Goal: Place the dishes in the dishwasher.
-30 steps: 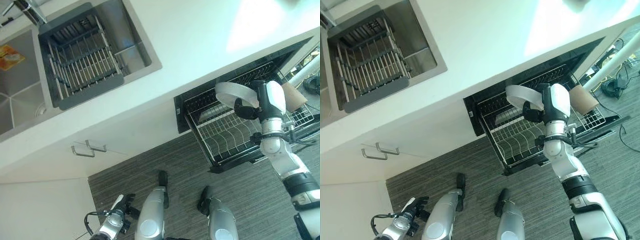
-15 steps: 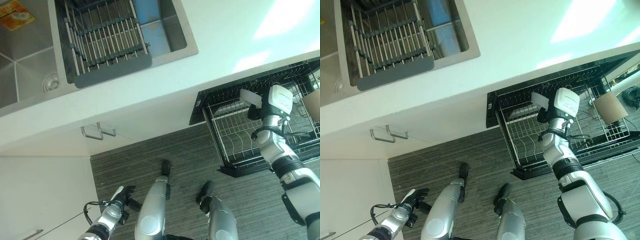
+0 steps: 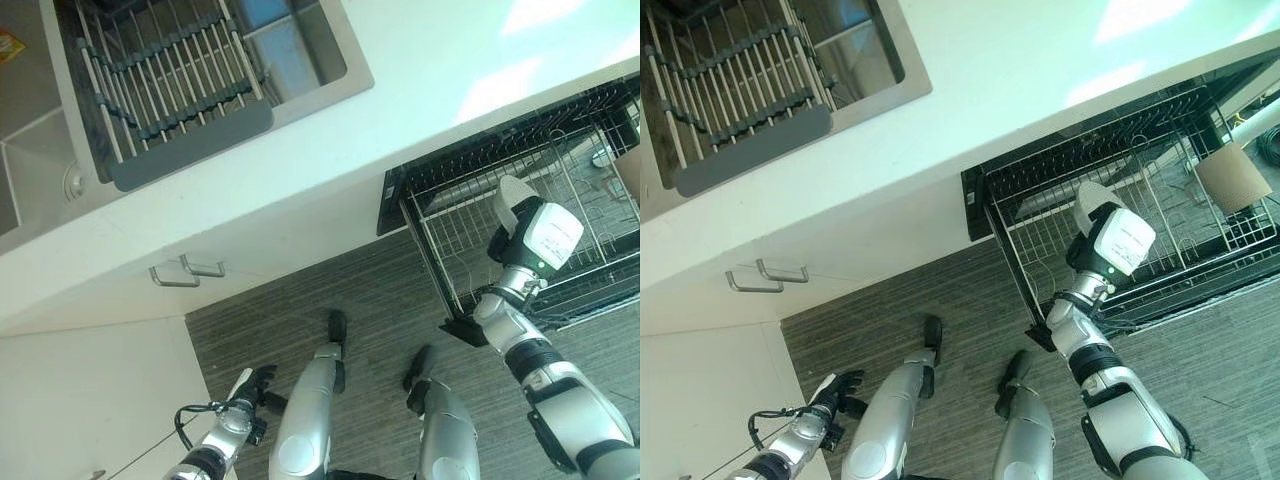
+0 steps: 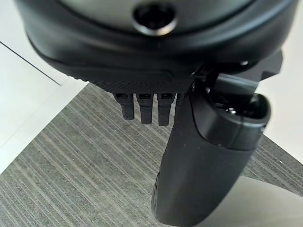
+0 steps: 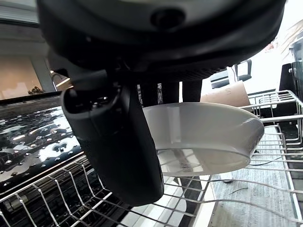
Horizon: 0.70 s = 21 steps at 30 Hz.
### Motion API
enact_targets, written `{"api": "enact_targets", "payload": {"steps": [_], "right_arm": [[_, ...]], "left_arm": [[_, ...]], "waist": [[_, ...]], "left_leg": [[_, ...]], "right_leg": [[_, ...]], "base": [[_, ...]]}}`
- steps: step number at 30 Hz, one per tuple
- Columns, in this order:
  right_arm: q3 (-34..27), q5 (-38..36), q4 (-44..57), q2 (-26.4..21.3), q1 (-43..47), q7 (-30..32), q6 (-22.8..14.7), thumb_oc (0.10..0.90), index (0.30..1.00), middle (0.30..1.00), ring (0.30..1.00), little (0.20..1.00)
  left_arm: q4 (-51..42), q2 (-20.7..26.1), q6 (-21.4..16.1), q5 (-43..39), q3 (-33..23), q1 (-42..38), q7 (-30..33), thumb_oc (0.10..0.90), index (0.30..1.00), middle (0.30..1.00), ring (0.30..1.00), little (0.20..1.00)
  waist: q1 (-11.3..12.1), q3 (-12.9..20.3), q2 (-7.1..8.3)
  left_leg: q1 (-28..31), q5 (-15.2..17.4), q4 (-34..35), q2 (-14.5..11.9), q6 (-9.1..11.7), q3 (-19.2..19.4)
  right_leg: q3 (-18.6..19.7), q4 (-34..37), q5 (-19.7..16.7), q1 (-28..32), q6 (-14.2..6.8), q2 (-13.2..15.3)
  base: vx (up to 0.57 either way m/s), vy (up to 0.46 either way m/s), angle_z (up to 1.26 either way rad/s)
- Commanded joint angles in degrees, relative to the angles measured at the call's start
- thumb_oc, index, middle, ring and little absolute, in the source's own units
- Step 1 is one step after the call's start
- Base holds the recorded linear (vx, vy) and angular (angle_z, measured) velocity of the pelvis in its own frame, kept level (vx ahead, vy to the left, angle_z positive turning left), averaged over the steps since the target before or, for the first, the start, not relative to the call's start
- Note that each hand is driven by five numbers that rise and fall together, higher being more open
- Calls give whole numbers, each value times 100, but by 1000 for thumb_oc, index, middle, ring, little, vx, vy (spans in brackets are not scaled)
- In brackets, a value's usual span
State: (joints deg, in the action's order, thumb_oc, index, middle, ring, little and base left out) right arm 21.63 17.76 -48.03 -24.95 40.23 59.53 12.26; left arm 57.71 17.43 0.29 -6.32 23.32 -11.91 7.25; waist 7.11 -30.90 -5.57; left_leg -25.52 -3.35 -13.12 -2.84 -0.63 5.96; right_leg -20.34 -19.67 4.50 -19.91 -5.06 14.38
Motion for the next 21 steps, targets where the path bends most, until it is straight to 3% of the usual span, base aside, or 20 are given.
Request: {"api": "enact_targets", "payload": {"steps": [1,5,6,7,8,9,10,12,16,18,21], "right_arm": [[53,113,-148,-442,138,447,-105,400,300,300,300,300],[142,163,-251,-392,187,231,-2,411,316,316,316,316],[189,18,-310,-401,216,53,-106,579,568,568,568,568],[188,-325,-336,-388,253,-316,-649,800,900,900,900,900],[179,-399,-353,-366,285,-521,-906,800,900,900,900,900],[193,-782,-373,-294,380,-1260,-1407,800,900,900,900,900],[218,-1662,-353,-204,418,-2401,-1594,800,900,900,900,900],[207,-2005,-322,-157,438,-2810,-1727,800,900,900,900,900],[18,-2226,-152,-225,571,-2857,-2000,800,900,900,900,900],[-98,-2384,-22,-265,593,-3345,-1943,800,900,900,900,900],[-98,-2384,-22,-265,593,-3345,-1943,800,900,900,900,900]], "left_arm": [[2,-123,-55,-250,257,298,185,800,900,900,900,900],[-115,-129,-18,-412,336,321,238,800,900,900,900,900],[-163,-128,-12,-457,348,321,248,800,900,900,900,900],[-214,-126,19,-478,360,324,256,800,900,900,900,900],[-239,-123,39,-480,369,321,255,800,900,900,900,900],[-299,-109,92,-473,370,316,230,800,900,900,900,900],[-413,-65,190,-411,319,327,158,800,900,900,900,900],[-550,-15,336,-352,275,327,105,800,900,900,900,900],[-683,49,415,-336,193,374,80,800,900,900,900,900],[-683,55,376,-366,141,390,81,800,900,900,900,900],[-683,55,376,-366,141,390,81,800,900,900,900,900]], "waist": [[14,110,-212],[25,110,-255],[42,110,-267],[63,110,-270],[77,110,-275],[106,110,-282],[136,110,-274],[161,110,-266],[184,110,-230],[166,110,-206],[166,110,-206]], "left_leg": [[119,981,-407,-45,-39,13],[-28,954,-407,-35,-55,45],[-94,942,-407,-27,-61,53],[-154,927,-407,-24,-58,59],[-175,924,-407,-20,-62,56],[-209,915,-407,-26,-58,67],[-233,889,-407,-47,-48,72],[-227,875,-407,-61,-47,73],[-204,855,-407,-117,-36,82],[-180,855,-407,-148,-28,102],[-180,855,-407,-148,-28,102]], "right_leg": [[366,248,-41,-68,-172,-112],[376,248,-101,-237,-180,-84],[365,248,-130,-302,-189,-68],[346,248,-153,-360,-191,-52],[338,248,-164,-382,-190,-51],[320,248,-171,-418,-183,-42],[306,248,-185,-439,-170,-39],[289,248,-207,-436,-158,-37],[254,248,-214,-398,-138,-61],[260,248,-204,-379,-138,-85],[260,248,-204,-379,-138,-85]], "base": [[9,55,-7],[17,51,-3],[28,43,-6],[24,34,-6],[0,0,0],[0,0,0],[0,0,0],[32,-30,0],[8,-8,0],[0,0,0],[8,-8,-2]]}}
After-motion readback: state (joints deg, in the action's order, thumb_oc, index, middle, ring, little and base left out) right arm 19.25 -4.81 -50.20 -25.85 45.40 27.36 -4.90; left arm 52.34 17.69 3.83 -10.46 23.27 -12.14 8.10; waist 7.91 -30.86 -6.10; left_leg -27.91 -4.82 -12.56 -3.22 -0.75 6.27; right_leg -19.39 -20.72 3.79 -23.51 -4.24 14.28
